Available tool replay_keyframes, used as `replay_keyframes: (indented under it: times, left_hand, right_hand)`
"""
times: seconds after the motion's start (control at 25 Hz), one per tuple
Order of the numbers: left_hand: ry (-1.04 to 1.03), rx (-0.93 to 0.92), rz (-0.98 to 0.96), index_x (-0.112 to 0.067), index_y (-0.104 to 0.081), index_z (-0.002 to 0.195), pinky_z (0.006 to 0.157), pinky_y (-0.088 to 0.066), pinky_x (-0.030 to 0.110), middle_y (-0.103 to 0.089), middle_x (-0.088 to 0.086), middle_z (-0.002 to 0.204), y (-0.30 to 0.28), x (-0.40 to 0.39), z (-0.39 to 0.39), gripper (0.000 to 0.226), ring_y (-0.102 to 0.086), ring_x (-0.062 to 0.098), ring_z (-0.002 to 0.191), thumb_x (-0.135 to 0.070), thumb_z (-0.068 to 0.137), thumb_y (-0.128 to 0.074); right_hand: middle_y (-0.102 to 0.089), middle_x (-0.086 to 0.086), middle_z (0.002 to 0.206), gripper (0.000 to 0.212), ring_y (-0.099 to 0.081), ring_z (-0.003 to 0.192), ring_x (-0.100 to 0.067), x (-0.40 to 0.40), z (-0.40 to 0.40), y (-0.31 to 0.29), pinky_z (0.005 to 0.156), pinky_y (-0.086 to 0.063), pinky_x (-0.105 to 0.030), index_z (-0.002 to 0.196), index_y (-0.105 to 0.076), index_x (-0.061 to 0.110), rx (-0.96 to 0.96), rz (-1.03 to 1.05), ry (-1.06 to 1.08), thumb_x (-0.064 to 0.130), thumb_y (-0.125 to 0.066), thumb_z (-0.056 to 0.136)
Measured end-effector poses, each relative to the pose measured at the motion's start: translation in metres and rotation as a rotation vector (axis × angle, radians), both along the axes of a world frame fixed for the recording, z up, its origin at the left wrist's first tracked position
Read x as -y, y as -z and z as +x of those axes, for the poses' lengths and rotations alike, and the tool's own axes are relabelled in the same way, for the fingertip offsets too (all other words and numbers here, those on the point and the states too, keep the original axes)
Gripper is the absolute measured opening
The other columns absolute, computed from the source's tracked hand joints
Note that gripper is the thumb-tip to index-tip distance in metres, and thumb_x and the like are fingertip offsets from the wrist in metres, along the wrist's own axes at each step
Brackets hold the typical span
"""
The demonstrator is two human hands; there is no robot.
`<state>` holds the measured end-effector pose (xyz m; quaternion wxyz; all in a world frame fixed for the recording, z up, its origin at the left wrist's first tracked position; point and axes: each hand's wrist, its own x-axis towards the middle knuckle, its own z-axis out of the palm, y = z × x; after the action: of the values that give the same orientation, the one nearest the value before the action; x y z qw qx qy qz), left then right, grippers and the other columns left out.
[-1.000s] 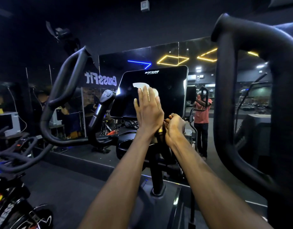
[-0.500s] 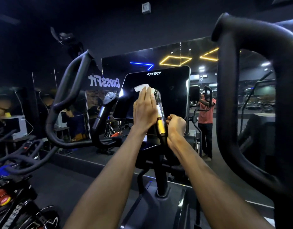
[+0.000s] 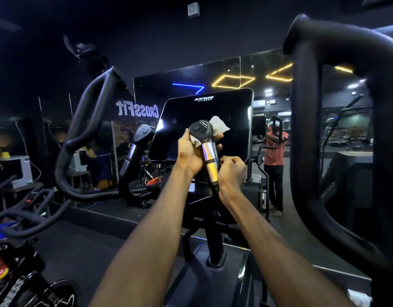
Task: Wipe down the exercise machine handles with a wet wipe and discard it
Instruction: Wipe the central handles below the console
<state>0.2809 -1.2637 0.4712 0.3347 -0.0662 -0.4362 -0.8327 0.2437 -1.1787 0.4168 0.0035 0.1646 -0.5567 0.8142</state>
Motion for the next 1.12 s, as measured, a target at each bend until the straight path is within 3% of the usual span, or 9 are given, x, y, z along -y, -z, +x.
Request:
replay_keyframes:
  times: [0.2, 0.32, 0.4, 0.52, 0.6, 0.76, 0.84, 1.0, 1.12]
  left_hand:
    - [0.047, 0.024, 0.029, -0.006, -0.072, 0.101, 0.066, -0.054, 0.034, -0.068, 0.015, 0.077, 0.018, -0.006, -0.008, 0.058, -0.062, 0.027, 0.061, -0.044, 0.099, -0.029]
    - [-0.377, -0.087, 0.018, -0.005, -0.073, 0.110, 0.096, -0.054, 0.045, -0.071, 0.020, 0.112, 0.008, -0.005, -0.013, 0.052, -0.068, 0.029, 0.094, -0.038, 0.104, -0.033]
    - [-0.815, -0.105, -0.314, -0.005, -0.066, 0.123, 0.111, -0.041, 0.043, -0.064, 0.013, 0.131, 0.009, -0.006, -0.010, 0.039, -0.060, 0.021, 0.122, -0.028, 0.104, -0.041]
    - [-1.325, -0.073, -1.074, -0.003, -0.061, 0.131, 0.117, -0.034, 0.037, -0.056, 0.012, 0.141, 0.035, 0.003, 0.000, 0.034, -0.043, 0.016, 0.138, -0.014, 0.103, -0.044]
    - [-1.505, -0.116, -1.273, -0.002, -0.062, 0.128, 0.114, -0.036, 0.039, -0.058, 0.015, 0.138, 0.052, 0.010, 0.006, 0.033, -0.045, 0.022, 0.138, -0.012, 0.101, -0.046]
    - [-1.553, -0.009, -1.536, -0.008, -0.060, 0.132, 0.110, -0.038, 0.044, -0.055, 0.009, 0.143, 0.031, 0.008, 0.010, 0.035, -0.043, 0.021, 0.140, -0.018, 0.102, -0.044]
    - [-1.515, 0.020, -1.527, -0.009, -0.055, 0.137, 0.113, -0.034, 0.044, -0.050, 0.008, 0.148, 0.037, 0.005, 0.013, 0.037, -0.039, 0.019, 0.142, -0.015, 0.103, -0.045]
    - [-1.238, 0.023, -1.150, -0.004, -0.040, 0.147, 0.121, -0.026, 0.039, -0.034, 0.011, 0.157, 0.097, -0.031, 0.011, 0.043, -0.027, 0.019, 0.149, -0.012, 0.104, -0.039]
    - [-1.047, 0.092, -0.901, -0.009, -0.023, 0.154, 0.122, -0.019, 0.027, -0.019, 0.008, 0.163, 0.081, -0.054, 0.003, 0.050, -0.019, 0.015, 0.151, -0.014, 0.105, -0.032]
  right_hand:
    - [-0.066, -0.001, 0.081, 0.019, -0.059, 0.076, -0.017, 0.001, -0.004, 0.004, 0.065, -0.047, -0.037, 0.084, -0.066, 0.010, 0.012, -0.027, 0.005, 0.016, -0.049, 0.091]
    - [-0.064, 0.000, 0.078, 0.016, -0.057, 0.072, -0.016, 0.001, -0.005, 0.003, 0.059, -0.043, -0.032, 0.084, -0.066, 0.013, -0.022, -0.016, 0.020, 0.017, -0.051, 0.090]
    - [-0.065, -0.002, 0.078, 0.016, -0.059, 0.074, -0.019, 0.001, -0.004, 0.002, 0.063, -0.046, -0.036, 0.084, -0.066, 0.013, -0.041, -0.007, 0.002, 0.016, -0.052, 0.089]
    - [-0.067, -0.004, 0.083, 0.016, -0.062, 0.082, -0.023, 0.003, -0.004, 0.002, 0.074, -0.052, -0.044, 0.085, -0.067, 0.013, -0.038, 0.007, -0.001, 0.015, -0.052, 0.089]
    - [-0.068, -0.004, 0.087, 0.017, -0.063, 0.087, -0.024, 0.003, -0.004, 0.003, 0.079, -0.053, -0.046, 0.087, -0.067, 0.012, -0.050, 0.023, -0.004, 0.015, -0.051, 0.089]
    - [-0.067, -0.001, 0.083, 0.017, -0.062, 0.083, -0.020, 0.004, -0.005, 0.002, 0.073, -0.051, -0.038, 0.086, -0.068, 0.013, -0.064, 0.019, 0.002, 0.015, -0.051, 0.089]
    - [-0.066, 0.000, 0.079, 0.016, -0.060, 0.077, -0.018, 0.003, -0.006, 0.003, 0.066, -0.048, -0.034, 0.084, -0.068, 0.014, -0.036, -0.008, -0.001, 0.014, -0.052, 0.089]
    - [-0.068, -0.006, 0.079, 0.017, -0.061, 0.072, -0.021, 0.001, -0.010, 0.013, 0.068, -0.051, -0.038, 0.076, -0.066, 0.014, 0.148, -0.096, -0.027, 0.011, -0.053, 0.088]
    - [-0.060, -0.005, 0.065, 0.022, -0.053, 0.058, -0.019, -0.001, -0.013, 0.012, 0.057, -0.045, -0.034, 0.068, -0.060, 0.013, 0.276, -0.186, -0.079, 0.005, -0.051, 0.086]
